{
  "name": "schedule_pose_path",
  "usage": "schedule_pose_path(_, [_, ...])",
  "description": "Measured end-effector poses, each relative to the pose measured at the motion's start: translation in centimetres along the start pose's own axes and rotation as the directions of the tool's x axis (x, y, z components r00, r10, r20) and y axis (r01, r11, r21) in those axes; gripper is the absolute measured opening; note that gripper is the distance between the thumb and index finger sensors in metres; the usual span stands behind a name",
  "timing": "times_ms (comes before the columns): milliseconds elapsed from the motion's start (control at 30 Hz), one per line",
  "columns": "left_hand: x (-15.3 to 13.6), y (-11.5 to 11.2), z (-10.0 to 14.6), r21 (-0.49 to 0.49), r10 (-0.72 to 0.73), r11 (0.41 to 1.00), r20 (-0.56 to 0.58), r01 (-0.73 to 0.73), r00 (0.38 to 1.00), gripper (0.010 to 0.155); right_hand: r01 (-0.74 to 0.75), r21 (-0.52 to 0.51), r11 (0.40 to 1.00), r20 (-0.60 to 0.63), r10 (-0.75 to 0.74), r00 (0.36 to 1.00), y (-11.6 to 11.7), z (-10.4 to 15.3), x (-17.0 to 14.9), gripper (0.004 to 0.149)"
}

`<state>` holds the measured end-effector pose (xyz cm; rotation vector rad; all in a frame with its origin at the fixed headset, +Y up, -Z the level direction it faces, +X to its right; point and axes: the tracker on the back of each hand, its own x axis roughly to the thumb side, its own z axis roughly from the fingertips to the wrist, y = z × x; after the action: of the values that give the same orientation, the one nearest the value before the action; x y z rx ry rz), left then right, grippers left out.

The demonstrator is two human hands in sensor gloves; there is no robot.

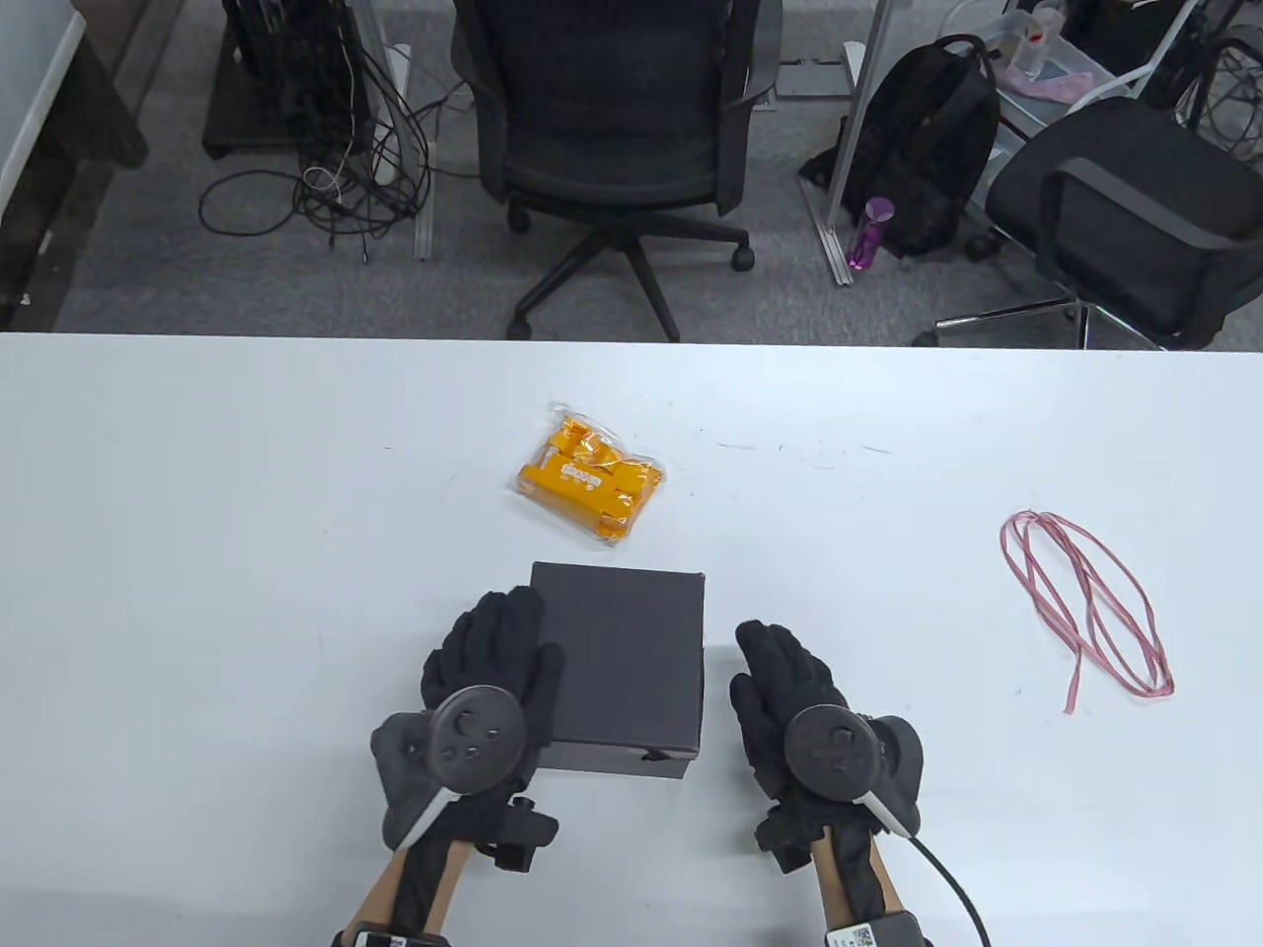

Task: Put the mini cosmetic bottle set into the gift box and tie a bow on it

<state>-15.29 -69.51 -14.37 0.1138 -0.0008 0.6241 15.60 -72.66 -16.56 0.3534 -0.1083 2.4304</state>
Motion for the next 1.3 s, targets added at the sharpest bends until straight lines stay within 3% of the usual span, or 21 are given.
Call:
schedule_pose_path(100, [-3.4,-0.9,0.0,-0.059,0.253,0.965,-0.066,-0.257,0.965,0.062,0.262,0.002,0.965,-0.031,-0.262,0.965,0.4,0.1,-0.1,0.057])
schedule_pose_path(167, [-4.7,-2.0,0.0,-0.108,0.445,0.887,-0.065,-0.45,0.893,0.061,0.399,0.021,0.917,-0.057,-0.397,0.916,0.9,0.1,-0.1,0.058])
schedule_pose_path(267, [-5.6,-3.7,0.4,-0.151,0.667,0.722,-0.109,-0.675,0.737,0.059,0.554,0.098,0.827,-0.082,-0.548,0.832,1.9,0.1,-0.2,0.059])
schedule_pose_path(400, [-5.8,-5.0,0.8,-0.17,0.745,0.626,-0.158,-0.761,0.648,0.059,0.684,0.199,0.702,-0.118,-0.676,0.728,3.2,0.3,-0.3,0.059])
schedule_pose_path(467, [-5.9,-5.4,1.0,-0.161,0.784,0.574,-0.178,-0.803,0.595,0.058,0.708,0.22,0.671,-0.128,-0.7,0.703,3.5,0.4,-0.2,0.06])
schedule_pose_path(533, [-6.0,-5.6,1.2,-0.162,0.798,0.547,-0.197,-0.821,0.57,0.059,0.704,0.213,0.678,-0.13,-0.694,0.708,3.6,0.5,-0.2,0.06])
schedule_pose_path(1000, [-5.8,-5.4,1.2,-0.123,0.795,0.551,-0.223,-0.825,0.564,0.057,0.675,0.134,0.725,-0.187,-0.651,0.736,4.1,0.5,-0.7,0.058])
schedule_pose_path(1300, [-5.3,-5.1,1.0,-0.179,0.758,0.591,-0.212,-0.787,0.617,0.057,0.665,0.15,0.732,-0.177,-0.642,0.746,4.1,0.3,-0.8,0.058])
